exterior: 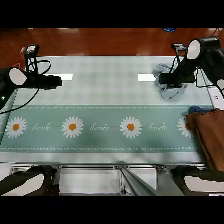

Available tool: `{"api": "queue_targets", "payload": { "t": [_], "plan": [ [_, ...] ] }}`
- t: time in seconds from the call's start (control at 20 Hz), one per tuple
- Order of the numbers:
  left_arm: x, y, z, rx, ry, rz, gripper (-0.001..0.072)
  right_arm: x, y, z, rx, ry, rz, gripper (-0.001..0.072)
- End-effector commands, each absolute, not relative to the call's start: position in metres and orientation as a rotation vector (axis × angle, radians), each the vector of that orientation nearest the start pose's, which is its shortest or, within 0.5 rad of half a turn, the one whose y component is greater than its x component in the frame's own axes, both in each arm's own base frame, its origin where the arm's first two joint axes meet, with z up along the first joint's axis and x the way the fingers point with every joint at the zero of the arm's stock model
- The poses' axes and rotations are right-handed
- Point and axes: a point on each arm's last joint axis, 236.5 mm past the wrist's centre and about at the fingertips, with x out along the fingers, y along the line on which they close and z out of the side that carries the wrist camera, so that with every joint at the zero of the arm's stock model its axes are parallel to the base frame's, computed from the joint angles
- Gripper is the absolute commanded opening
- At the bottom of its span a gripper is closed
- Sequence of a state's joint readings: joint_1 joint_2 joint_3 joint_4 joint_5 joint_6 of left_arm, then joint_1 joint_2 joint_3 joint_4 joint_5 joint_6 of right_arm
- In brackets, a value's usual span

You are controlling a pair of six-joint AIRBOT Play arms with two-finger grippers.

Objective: Fold the shirts.

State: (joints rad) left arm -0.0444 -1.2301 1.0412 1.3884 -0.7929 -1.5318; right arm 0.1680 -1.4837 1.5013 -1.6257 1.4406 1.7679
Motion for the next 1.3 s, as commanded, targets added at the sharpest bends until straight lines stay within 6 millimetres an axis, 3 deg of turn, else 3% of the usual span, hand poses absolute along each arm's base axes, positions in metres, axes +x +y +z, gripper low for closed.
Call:
{"api": "queue_targets", "payload": {
  "t": [0.0, 0.6, 0.7, 0.85, 1.0, 1.05, 1.1, 1.15, 1.2, 1.25],
  "plan": [
    [0.427, -0.049, 0.021, -0.124, 0.982, -0.116, 0.0019, 0.401, 0.055, 0.030, -0.002, 1.415, -0.040, 0.0029],
    [0.428, -0.050, 0.021, -0.125, 0.980, -0.116, 0.0019, 0.404, 0.056, 0.030, -0.001, 1.404, -0.038, 0.0029],
    [0.433, -0.050, 0.024, -0.124, 0.956, -0.115, 0.0019, 0.424, 0.058, 0.035, 0.005, 1.316, -0.027, 0.0029],
    [0.446, -0.048, 0.032, -0.126, 0.891, -0.107, 0.0019, 0.438, 0.061, 0.039, 0.013, 1.254, -0.017, 0.0029],
    [0.462, -0.046, 0.044, -0.128, 0.803, -0.097, 0.0020, 0.475, 0.067, 0.054, 0.033, 1.087, 0.007, 0.0031],
    [0.469, -0.045, 0.049, -0.129, 0.767, -0.092, 0.0020, 0.487, 0.065, 0.061, 0.020, 1.026, 0.004, 0.0096],
    [0.475, -0.044, 0.053, -0.130, 0.739, -0.089, 0.0022, 0.499, 0.059, 0.069, -0.011, 0.965, -0.012, 0.0294],
    [0.480, -0.044, 0.058, -0.130, 0.706, -0.087, 0.0022, 0.509, 0.048, 0.076, -0.035, 0.914, -0.051, 0.0415],
    [0.488, -0.042, 0.066, -0.130, 0.657, -0.081, 0.0025, 0.518, 0.033, 0.086, -0.079, 0.861, -0.102, 0.0413],
    [0.495, -0.040, 0.074, -0.129, 0.613, -0.075, 0.0106, 0.524, 0.017, 0.094, -0.115, 0.819, -0.155, 0.0414]
  ]
}}
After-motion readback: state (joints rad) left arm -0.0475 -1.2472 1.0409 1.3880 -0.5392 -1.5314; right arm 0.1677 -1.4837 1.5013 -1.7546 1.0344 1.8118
